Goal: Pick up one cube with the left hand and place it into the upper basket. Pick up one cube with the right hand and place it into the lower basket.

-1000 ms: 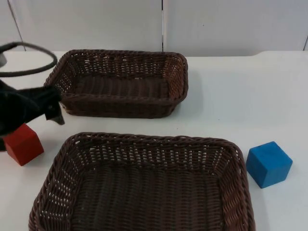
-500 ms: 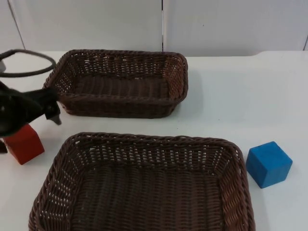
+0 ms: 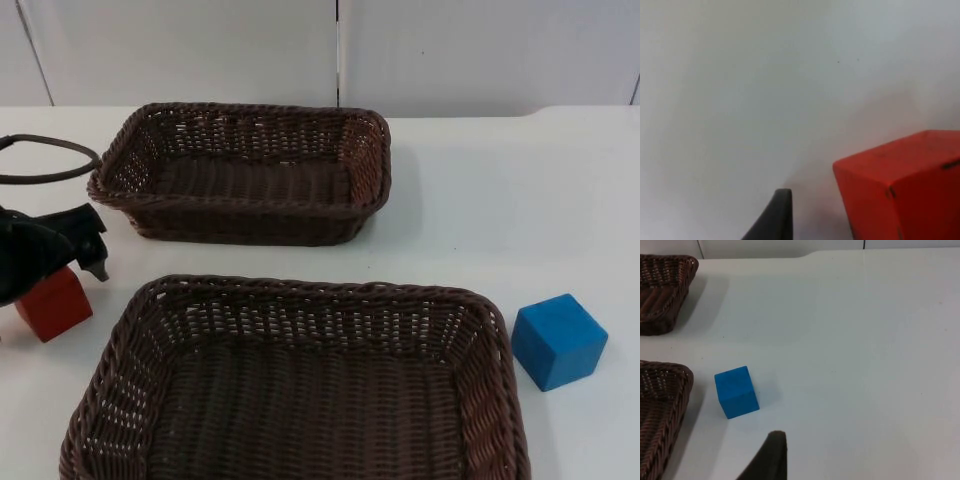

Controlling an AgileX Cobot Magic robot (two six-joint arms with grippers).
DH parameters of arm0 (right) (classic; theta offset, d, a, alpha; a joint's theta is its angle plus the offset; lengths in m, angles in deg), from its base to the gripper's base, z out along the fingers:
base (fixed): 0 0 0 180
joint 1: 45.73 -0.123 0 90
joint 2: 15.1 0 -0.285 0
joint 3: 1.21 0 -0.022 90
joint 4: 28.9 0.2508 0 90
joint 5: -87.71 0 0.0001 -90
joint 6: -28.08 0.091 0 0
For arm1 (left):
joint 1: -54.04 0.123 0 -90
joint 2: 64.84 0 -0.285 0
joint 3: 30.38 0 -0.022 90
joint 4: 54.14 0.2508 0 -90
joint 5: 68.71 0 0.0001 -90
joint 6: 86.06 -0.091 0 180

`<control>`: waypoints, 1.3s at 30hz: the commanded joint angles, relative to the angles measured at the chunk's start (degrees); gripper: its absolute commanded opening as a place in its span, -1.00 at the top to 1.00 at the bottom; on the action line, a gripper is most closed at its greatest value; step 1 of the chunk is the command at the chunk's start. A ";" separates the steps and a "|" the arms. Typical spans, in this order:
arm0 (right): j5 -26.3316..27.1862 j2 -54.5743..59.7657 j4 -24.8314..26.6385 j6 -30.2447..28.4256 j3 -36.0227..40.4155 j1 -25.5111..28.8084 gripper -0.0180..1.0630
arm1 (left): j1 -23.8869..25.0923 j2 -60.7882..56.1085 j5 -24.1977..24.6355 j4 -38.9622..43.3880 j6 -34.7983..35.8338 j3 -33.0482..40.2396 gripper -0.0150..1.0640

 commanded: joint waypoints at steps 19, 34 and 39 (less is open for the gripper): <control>0.36 -0.17 -0.18 -0.09 -0.03 0.19 -0.96 | 0.28 -0.75 7.16 0.02 0.16 -0.73 0.97; 0.36 -0.17 -0.18 -0.09 -0.03 0.19 -0.96 | -7.00 -13.07 8.63 -1.76 -4.35 -0.61 0.97; 0.36 -0.17 -0.18 -0.09 -0.03 0.19 -0.96 | -10.62 -17.23 7.77 -1.76 -7.42 -0.61 0.97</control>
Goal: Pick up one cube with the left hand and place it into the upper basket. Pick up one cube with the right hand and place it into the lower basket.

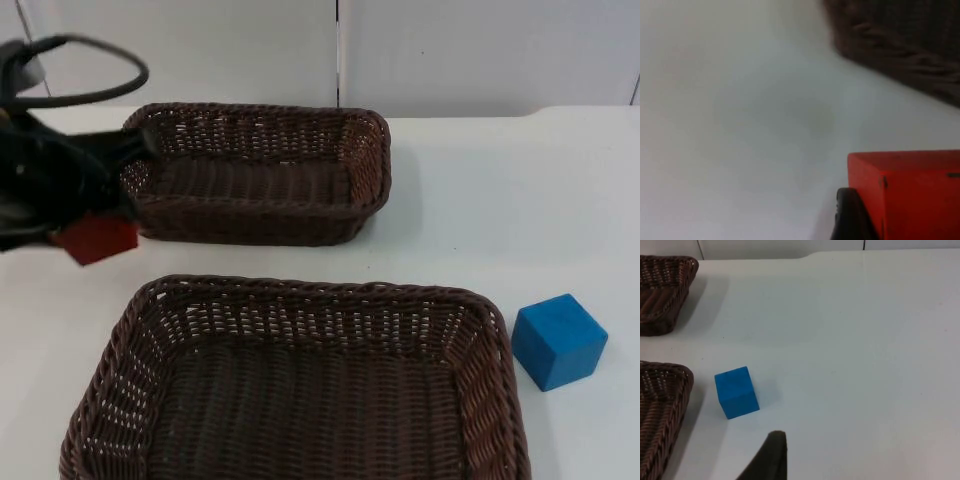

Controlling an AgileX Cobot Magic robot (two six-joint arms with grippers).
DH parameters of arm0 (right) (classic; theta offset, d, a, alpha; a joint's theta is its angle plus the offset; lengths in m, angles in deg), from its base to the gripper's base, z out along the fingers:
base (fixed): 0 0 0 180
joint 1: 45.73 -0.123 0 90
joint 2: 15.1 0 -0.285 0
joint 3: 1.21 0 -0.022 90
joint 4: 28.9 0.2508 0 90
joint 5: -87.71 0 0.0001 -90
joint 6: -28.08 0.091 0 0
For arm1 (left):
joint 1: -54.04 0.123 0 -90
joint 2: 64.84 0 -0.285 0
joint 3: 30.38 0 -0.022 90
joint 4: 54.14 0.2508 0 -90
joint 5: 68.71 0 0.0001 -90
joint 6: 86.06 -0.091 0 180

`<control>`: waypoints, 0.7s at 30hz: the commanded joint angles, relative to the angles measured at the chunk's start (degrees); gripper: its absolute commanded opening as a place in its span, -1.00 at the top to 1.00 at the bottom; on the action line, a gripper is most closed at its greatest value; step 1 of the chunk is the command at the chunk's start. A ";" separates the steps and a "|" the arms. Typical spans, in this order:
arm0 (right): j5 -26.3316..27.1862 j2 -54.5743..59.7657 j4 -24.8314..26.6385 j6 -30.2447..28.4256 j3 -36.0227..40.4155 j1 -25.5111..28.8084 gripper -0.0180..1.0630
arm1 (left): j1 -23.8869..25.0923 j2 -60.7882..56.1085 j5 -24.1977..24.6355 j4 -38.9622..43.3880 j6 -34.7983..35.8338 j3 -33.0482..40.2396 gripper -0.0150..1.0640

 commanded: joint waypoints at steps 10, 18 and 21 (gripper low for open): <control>0.32 -0.09 -0.18 -0.09 -0.03 0.14 -0.96 | -2.77 -5.48 -1.84 -0.31 -7.57 -0.10 0.97; 0.32 -0.09 -0.18 -0.09 -0.03 0.14 -0.96 | -2.77 -5.48 -2.97 -0.31 -8.51 -0.10 0.97; 0.32 -0.09 -0.18 -0.09 -0.03 0.14 -0.96 | -2.77 -5.48 -3.06 -0.31 -8.75 -0.10 0.97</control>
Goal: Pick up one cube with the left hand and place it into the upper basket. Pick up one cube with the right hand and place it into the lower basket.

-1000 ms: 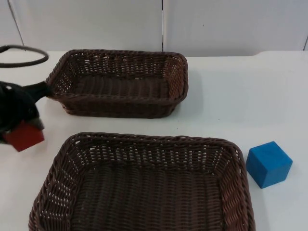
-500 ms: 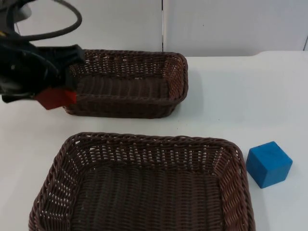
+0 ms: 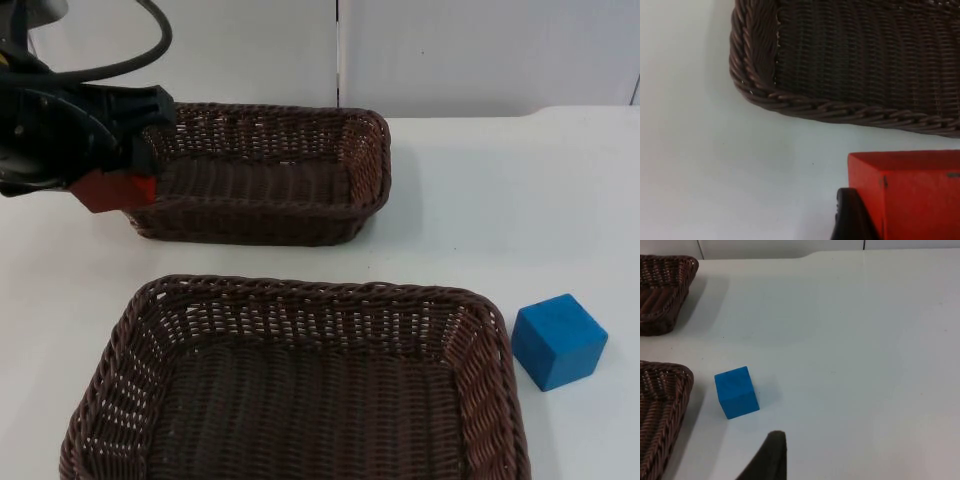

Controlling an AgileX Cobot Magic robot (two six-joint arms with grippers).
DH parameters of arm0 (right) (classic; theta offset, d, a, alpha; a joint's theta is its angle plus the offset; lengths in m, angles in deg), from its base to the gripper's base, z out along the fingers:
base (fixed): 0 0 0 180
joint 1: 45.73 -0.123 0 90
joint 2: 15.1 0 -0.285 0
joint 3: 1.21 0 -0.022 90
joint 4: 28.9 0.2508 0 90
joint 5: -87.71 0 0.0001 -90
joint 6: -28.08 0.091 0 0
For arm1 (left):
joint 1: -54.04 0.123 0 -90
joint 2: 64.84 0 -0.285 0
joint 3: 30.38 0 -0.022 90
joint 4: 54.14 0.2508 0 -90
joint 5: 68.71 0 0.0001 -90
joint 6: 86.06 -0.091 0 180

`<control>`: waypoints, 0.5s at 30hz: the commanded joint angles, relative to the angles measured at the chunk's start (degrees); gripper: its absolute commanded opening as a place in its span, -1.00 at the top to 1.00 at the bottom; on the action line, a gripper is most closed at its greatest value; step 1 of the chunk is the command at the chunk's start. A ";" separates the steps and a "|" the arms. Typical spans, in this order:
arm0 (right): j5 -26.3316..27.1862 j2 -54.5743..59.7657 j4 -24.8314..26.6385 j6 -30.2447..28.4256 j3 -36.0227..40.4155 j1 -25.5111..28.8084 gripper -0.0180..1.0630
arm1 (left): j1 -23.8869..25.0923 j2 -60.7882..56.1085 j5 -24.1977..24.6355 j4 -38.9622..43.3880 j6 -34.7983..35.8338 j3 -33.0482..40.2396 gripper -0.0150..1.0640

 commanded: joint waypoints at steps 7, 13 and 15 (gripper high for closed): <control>0.32 -0.09 -0.18 0.01 -0.03 0.14 -0.96 | -0.31 -0.62 -1.32 0.21 -0.32 -0.10 0.97; 0.32 -0.09 -0.18 0.01 -0.03 0.14 -0.96 | -0.31 -0.62 -1.32 0.84 -0.32 -0.10 0.97; 0.32 -0.09 -0.18 0.01 -0.03 0.14 -0.96 | -0.31 -0.62 -1.43 0.83 -0.32 -0.20 0.97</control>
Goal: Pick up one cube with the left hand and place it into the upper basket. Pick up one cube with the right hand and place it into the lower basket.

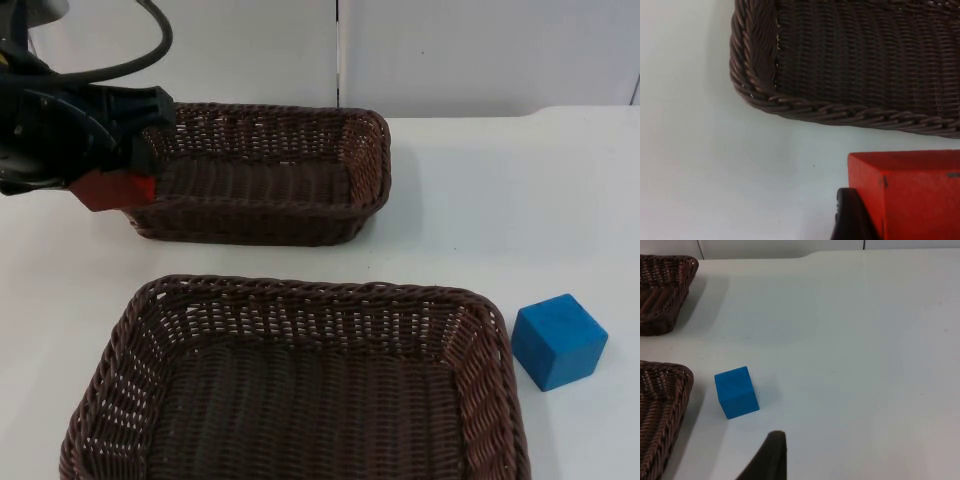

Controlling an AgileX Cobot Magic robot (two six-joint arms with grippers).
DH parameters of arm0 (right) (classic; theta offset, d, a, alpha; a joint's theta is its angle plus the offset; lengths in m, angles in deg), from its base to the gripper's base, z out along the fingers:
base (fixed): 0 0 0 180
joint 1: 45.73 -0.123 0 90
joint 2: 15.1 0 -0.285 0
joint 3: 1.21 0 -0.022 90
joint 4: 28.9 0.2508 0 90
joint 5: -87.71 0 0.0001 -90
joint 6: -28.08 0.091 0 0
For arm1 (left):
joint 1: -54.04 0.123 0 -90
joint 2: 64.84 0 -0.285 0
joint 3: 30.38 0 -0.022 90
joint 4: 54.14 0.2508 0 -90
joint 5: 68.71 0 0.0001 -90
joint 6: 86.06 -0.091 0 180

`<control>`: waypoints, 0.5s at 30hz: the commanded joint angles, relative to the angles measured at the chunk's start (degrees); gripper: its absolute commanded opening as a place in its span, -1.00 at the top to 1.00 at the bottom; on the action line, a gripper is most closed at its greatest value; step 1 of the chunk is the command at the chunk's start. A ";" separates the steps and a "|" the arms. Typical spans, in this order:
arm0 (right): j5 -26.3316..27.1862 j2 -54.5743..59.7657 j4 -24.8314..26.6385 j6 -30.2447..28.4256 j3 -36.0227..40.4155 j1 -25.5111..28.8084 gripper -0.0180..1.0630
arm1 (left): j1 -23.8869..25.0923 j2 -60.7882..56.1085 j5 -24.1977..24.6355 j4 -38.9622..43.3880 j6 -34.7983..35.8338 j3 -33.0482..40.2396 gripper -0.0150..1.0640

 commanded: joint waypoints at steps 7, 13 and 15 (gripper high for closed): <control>0.32 -0.09 -0.18 0.01 -0.03 0.14 -0.96 | -0.31 0.75 0.82 0.73 -1.14 -4.80 0.97; 0.32 -0.09 -0.18 0.01 -0.03 0.14 -0.96 | -0.31 4.12 3.96 0.62 -3.55 -12.21 0.97; 0.32 -0.09 -0.18 0.01 -0.03 0.14 -0.96 | -0.31 5.18 4.91 0.62 -4.26 -13.77 0.97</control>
